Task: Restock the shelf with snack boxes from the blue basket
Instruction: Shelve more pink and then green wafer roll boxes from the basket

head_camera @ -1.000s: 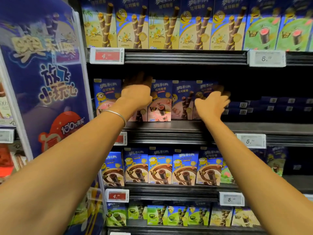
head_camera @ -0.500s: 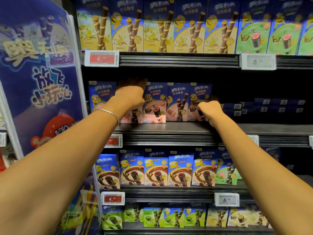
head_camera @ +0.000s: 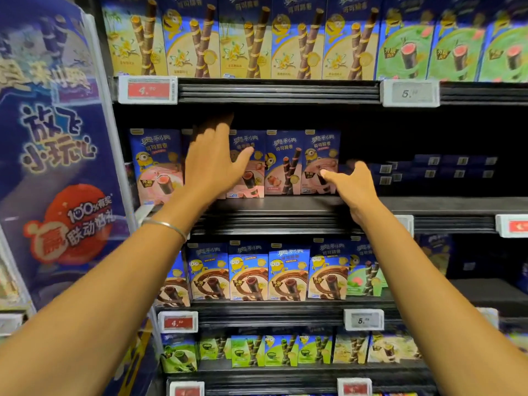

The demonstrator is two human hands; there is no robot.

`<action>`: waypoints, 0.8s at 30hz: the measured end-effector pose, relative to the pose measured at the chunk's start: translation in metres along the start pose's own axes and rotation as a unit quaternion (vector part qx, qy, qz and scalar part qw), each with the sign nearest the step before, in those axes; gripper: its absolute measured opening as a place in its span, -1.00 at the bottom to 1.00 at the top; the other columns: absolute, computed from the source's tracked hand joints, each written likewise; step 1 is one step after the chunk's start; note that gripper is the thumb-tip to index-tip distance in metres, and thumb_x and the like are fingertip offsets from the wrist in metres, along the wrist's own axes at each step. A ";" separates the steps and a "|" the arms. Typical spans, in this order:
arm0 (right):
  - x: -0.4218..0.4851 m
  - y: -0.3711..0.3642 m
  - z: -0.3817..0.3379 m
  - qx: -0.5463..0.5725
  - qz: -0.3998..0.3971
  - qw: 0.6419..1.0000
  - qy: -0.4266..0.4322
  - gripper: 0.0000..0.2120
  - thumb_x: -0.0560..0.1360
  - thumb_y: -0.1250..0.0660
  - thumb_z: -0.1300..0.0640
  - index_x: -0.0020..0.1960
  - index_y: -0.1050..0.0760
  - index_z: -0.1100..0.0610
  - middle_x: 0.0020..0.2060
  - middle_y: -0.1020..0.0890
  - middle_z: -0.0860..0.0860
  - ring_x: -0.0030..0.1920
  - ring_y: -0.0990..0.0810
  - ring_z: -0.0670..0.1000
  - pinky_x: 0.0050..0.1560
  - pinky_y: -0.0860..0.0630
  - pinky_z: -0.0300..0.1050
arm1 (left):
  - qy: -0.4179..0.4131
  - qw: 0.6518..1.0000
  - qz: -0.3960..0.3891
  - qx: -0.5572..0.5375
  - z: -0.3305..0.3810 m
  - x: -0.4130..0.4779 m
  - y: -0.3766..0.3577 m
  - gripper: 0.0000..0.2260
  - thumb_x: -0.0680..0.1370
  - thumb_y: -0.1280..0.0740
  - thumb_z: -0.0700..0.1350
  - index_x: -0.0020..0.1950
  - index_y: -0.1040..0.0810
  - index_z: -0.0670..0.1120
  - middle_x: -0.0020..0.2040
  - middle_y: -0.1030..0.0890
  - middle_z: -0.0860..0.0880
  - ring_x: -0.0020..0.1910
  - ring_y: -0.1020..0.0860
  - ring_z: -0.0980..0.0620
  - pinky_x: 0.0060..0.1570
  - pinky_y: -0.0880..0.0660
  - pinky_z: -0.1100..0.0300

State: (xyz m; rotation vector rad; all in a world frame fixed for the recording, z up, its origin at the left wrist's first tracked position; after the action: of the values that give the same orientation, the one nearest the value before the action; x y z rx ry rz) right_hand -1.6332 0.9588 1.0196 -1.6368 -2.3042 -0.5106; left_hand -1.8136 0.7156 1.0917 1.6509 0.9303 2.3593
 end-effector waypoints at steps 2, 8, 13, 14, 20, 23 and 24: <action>-0.024 0.008 -0.011 0.030 -0.020 0.999 0.022 -0.41 0.51 -0.49 0.04 0.46 -0.36 0.11 0.20 -0.51 -0.08 0.18 -0.52 -0.07 -0.05 -0.45 -0.31 | -0.003 0.992 0.008 -0.125 0.011 -0.027 -0.001 -0.46 0.64 -0.39 0.10 0.51 -0.42 -0.16 0.37 -0.54 -0.19 0.36 -0.49 -0.16 0.34 -0.44 0.00; -0.117 0.045 0.003 0.146 -0.107 0.983 0.043 -0.75 0.55 -0.42 0.02 0.21 -0.59 0.04 0.10 -0.71 0.01 0.15 -0.68 -0.03 0.16 -0.62 -0.10 | 0.137 0.881 0.021 -0.453 0.025 -0.158 -0.015 -0.69 0.61 -0.37 0.05 0.34 -0.57 0.02 0.22 -0.69 -0.06 0.23 -0.67 0.01 0.26 -0.60 0.08; -0.218 0.081 0.104 0.181 -0.143 0.968 -0.095 -0.80 0.64 -0.30 0.11 0.21 -0.55 0.17 0.03 -0.75 0.08 0.04 -0.73 0.08 -0.06 -0.63 -0.11 | 0.327 0.781 -0.074 -0.528 0.037 -0.306 -0.057 -0.83 0.72 -0.29 -0.04 0.29 -0.56 0.01 0.17 -0.74 -0.11 0.04 -0.73 -0.08 -0.07 -0.62 0.12; -0.242 0.090 0.126 0.176 -0.148 0.964 -0.131 -0.81 0.64 -0.28 0.12 0.19 -0.56 0.16 0.03 -0.74 0.09 0.04 -0.73 0.09 -0.03 -0.62 -0.07 | 0.357 0.763 -0.095 -0.530 0.041 -0.333 -0.062 -0.84 0.74 -0.25 -0.08 0.28 -0.56 0.01 0.20 -0.72 -0.15 0.02 -0.72 -0.09 -0.07 -0.60 0.09; -0.400 0.191 0.221 0.163 -0.096 0.930 -0.314 -0.79 0.57 -0.31 0.04 0.12 -0.58 0.12 -0.01 -0.74 0.11 -0.06 -0.72 0.07 -0.04 -0.59 -0.04 | 0.500 0.649 -0.168 -0.549 0.069 -0.498 -0.061 -0.73 0.64 -0.27 0.09 0.27 -0.57 0.02 0.10 -0.76 -0.02 -0.02 -0.73 0.00 -0.09 -0.60 0.14; -0.478 0.252 0.252 0.127 -0.029 0.909 -0.396 -0.74 0.63 -0.20 0.00 0.16 -0.55 0.12 -0.12 -0.74 0.00 -0.02 -0.70 0.08 -0.11 -0.54 -0.08 | 0.560 0.587 -0.226 -0.539 0.087 -0.590 -0.062 -0.72 0.75 -0.12 0.08 0.32 -0.55 0.04 0.14 -0.73 -0.01 0.07 -0.71 -0.04 0.05 -0.54 0.04; -0.500 0.268 0.261 0.123 -0.013 0.897 -0.424 -0.72 0.66 -0.17 -0.02 0.17 -0.53 0.13 -0.14 -0.74 -0.01 -0.04 -0.70 0.05 -0.14 -0.52 -0.10 | 0.583 0.566 -0.247 -0.528 0.096 -0.618 -0.063 -0.71 0.75 -0.11 0.10 0.32 -0.54 0.04 0.15 -0.71 -0.02 0.08 -0.71 -0.03 0.07 -0.53 0.03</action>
State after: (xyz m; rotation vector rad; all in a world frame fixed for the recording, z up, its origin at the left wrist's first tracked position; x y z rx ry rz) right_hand -1.2203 0.7265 0.6126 -1.9297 -2.7824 0.6192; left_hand -1.4971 0.5438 0.5771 -0.6560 -0.1800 2.3656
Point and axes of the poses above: each hand's wrist, its own x-axis towards the middle knuckle, its own y-axis out of the back of the hand, z = x × y, the point moved 7 cm from there along x, towards the middle knuckle
